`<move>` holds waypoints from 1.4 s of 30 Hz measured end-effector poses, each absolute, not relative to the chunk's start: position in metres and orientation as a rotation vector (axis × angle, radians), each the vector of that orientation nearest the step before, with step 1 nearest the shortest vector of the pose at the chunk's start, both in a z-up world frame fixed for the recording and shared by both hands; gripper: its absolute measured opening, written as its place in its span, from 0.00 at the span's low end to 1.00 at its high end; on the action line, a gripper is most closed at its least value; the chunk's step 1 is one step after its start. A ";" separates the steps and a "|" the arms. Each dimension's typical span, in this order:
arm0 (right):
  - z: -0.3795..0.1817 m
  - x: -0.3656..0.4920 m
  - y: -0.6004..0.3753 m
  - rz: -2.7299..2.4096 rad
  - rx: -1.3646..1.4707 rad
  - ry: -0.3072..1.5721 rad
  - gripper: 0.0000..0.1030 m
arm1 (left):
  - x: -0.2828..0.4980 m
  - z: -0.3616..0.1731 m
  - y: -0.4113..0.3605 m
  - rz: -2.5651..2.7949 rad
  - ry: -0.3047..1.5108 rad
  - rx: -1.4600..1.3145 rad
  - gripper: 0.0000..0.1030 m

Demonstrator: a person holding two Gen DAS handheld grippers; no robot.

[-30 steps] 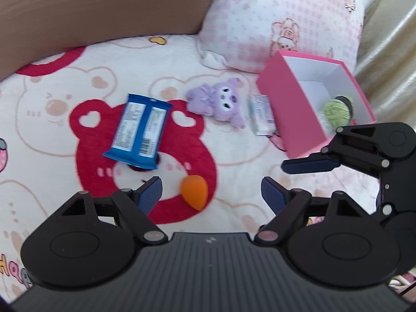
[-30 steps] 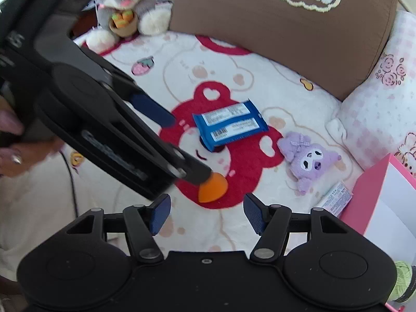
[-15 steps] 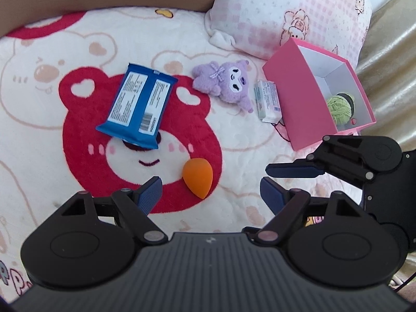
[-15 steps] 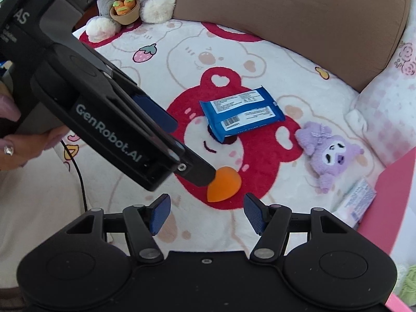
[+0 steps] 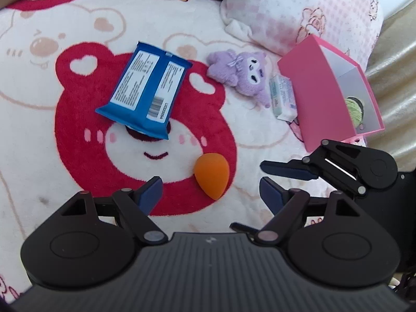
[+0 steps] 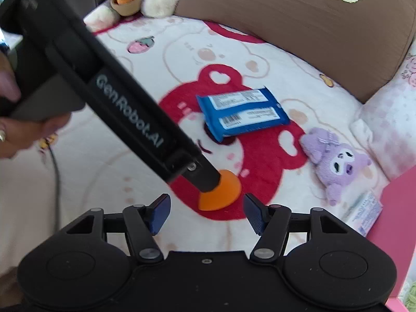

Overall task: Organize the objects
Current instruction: 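Move the left tool toward the orange makeup sponge, then close the left gripper around the orange sponge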

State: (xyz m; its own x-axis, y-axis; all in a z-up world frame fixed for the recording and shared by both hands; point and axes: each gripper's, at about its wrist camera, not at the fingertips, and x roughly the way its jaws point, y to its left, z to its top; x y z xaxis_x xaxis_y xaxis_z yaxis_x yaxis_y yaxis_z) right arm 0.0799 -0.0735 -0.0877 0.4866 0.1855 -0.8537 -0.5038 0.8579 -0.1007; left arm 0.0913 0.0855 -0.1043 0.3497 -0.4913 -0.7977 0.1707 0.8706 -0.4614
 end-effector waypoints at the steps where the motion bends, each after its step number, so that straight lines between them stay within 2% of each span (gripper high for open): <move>1: -0.092 0.081 -0.075 0.422 -0.353 0.988 0.64 | 0.092 -0.108 0.085 -0.434 1.136 -0.324 0.78; 15: -0.116 0.087 -0.076 0.422 -0.314 0.980 0.63 | 0.098 -0.137 0.077 -0.418 1.082 -0.321 0.76; 19: -0.126 0.092 -0.076 0.391 -0.285 0.997 0.63 | 0.097 -0.142 0.073 -0.431 1.074 -0.325 0.69; 20: -0.129 0.092 -0.077 0.385 -0.271 1.013 0.57 | 0.097 -0.144 0.072 -0.434 1.077 -0.328 0.68; 22: -0.136 0.091 -0.083 0.380 -0.221 1.062 0.53 | 0.096 -0.146 0.072 -0.433 1.079 -0.335 0.63; 33: -0.137 0.092 -0.083 0.344 -0.206 1.027 0.51 | 0.100 -0.151 0.082 -0.449 1.068 -0.431 0.45; 35: -0.141 0.094 -0.082 0.332 -0.210 1.033 0.51 | 0.100 -0.152 0.081 -0.464 1.069 -0.446 0.37; 42: -0.141 0.093 -0.079 0.290 -0.198 1.013 0.51 | 0.101 -0.157 0.082 -0.491 1.085 -0.512 0.36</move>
State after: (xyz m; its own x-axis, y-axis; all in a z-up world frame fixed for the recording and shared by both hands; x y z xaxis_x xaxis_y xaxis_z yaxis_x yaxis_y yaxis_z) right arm 0.0933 -0.0795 -0.1410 0.4963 0.1468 -0.8557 -0.3290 0.9439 -0.0289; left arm 0.1008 0.0819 -0.1568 0.3850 -0.6054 -0.6966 0.1232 0.7817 -0.6113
